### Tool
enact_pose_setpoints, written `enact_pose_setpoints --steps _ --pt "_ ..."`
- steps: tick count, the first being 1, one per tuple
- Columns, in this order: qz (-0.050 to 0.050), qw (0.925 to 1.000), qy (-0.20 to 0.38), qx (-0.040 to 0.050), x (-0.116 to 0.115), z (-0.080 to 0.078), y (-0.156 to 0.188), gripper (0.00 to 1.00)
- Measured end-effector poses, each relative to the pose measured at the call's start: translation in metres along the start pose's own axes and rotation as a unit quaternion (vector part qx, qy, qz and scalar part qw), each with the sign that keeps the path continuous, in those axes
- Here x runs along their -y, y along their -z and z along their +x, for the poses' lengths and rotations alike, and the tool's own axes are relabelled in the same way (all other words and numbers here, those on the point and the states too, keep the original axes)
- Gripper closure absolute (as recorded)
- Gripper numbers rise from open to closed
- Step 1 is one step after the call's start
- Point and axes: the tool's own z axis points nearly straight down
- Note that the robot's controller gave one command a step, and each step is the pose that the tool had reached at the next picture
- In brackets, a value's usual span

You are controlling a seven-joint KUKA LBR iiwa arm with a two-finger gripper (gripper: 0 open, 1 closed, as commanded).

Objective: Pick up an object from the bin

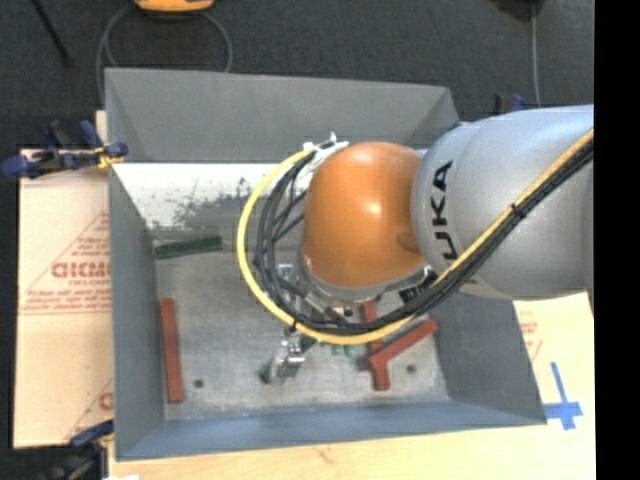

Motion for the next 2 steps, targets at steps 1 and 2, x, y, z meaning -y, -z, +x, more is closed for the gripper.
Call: enact_pose_setpoints --steps 1,2 --pt "-0.001 1.0000 -0.002 0.0037 0.001 -0.002 0.004 0.00" --pt "-0.001 1.0000 0.005 0.0074 0.017 -0.003 -0.046 0.00"
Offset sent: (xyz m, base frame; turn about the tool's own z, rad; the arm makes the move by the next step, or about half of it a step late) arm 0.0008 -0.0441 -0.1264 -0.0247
